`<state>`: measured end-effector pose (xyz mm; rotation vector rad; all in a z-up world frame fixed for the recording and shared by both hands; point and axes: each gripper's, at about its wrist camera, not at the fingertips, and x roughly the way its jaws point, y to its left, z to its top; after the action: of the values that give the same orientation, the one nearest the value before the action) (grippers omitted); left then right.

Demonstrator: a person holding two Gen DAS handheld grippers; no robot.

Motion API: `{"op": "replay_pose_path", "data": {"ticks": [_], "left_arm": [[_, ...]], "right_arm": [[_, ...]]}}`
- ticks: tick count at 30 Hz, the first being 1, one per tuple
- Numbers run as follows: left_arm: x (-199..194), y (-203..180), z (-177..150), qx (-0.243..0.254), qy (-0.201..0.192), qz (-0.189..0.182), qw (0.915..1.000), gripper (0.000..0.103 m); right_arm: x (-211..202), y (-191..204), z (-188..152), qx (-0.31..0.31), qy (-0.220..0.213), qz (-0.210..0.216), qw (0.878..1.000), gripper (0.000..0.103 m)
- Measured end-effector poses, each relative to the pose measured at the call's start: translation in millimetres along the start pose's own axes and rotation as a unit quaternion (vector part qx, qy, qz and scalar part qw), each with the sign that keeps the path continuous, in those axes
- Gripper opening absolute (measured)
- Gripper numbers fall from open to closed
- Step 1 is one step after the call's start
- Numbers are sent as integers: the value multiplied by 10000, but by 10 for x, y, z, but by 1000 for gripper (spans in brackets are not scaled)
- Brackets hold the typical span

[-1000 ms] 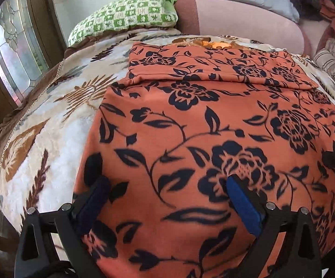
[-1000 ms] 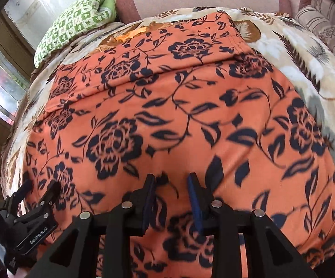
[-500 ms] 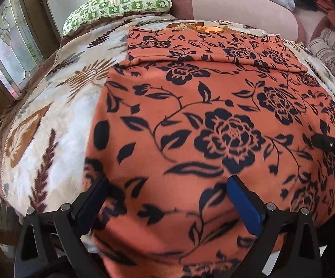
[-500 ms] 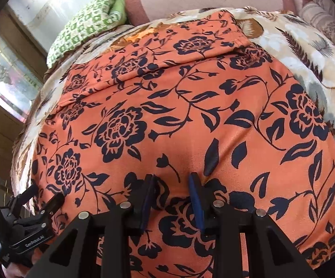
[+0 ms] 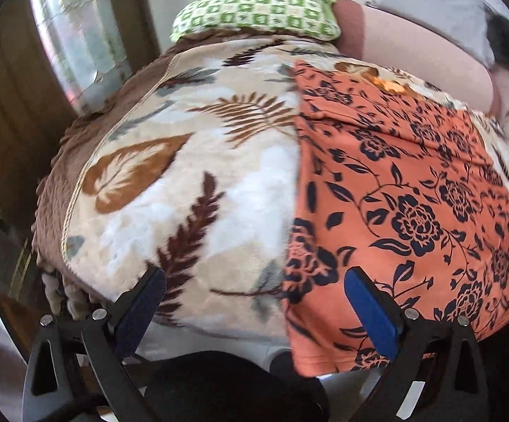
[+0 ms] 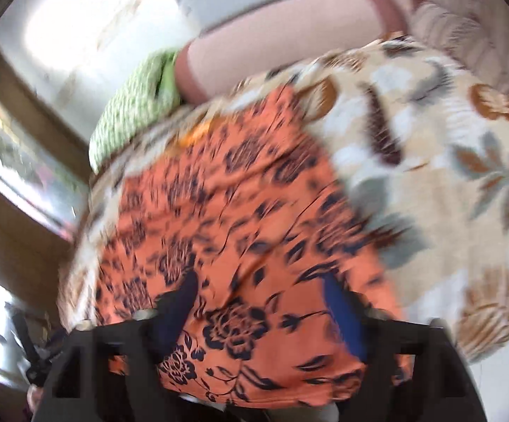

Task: Fold small clothes
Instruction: 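Grasp the hem with both grippers and lift it toward the collar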

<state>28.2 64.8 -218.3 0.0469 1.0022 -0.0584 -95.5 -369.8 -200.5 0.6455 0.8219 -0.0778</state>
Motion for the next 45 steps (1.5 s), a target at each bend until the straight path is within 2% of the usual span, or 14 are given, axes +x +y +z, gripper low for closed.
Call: {"op": "replay_pose_path", "data": {"ticks": [5, 10, 15, 16, 19, 22, 25, 27, 31, 35, 38, 40, 42, 45], "left_arm": [[47, 82, -51, -34, 228, -171, 9996, 101], [110, -31, -75, 141, 390, -464, 9981, 97], [191, -95, -64, 297, 545, -560, 9965, 61], [204, -76, -66, 257, 587, -616, 9960, 59], [228, -18, -65, 103, 652, -732, 9951, 59], [261, 15, -53, 49, 791, -824, 9934, 64], [280, 38, -57, -38, 907, -940, 9914, 73], [305, 29, -69, -21, 983, -1000, 9901, 73], [389, -14, -136, 38, 1188, -1026, 9876, 73], [461, -115, -238, 211, 1411, -1130, 9833, 73], [537, -179, -312, 313, 1568, -1090, 9811, 73], [597, -192, -357, 235, 1692, -1237, 9775, 67], [664, -209, -401, 168, 1834, -1373, 9733, 45], [726, -204, -464, 95, 1920, -1499, 9698, 32]], "right_arm": [[-251, -408, 151, 228, 374, -251, 9987, 79], [-149, -861, 30, 583, 1033, -241, 9926, 79], [125, -1061, -116, 984, 1490, 34, 9839, 77], [174, -1068, -138, 1004, 1573, 60, 9824, 77], [340, -1097, -213, 1055, 1901, -48, 9761, 69], [525, -1055, -308, 919, 2317, -204, 9682, 49], [552, -907, -333, 456, 2386, -566, 9684, 35], [527, -830, -328, 299, 2428, -552, 9680, 15], [476, -704, -327, 84, 2418, -506, 9690, 15], [609, -729, -348, 193, 2584, -703, 9633, 18], [648, -779, -351, 350, 2679, -653, 9606, 18], [657, -763, -355, 341, 2693, -691, 9600, 19], [667, -758, -351, 330, 2715, -711, 9592, 19], [676, -771, -339, 391, 2723, -688, 9590, 19]]}}
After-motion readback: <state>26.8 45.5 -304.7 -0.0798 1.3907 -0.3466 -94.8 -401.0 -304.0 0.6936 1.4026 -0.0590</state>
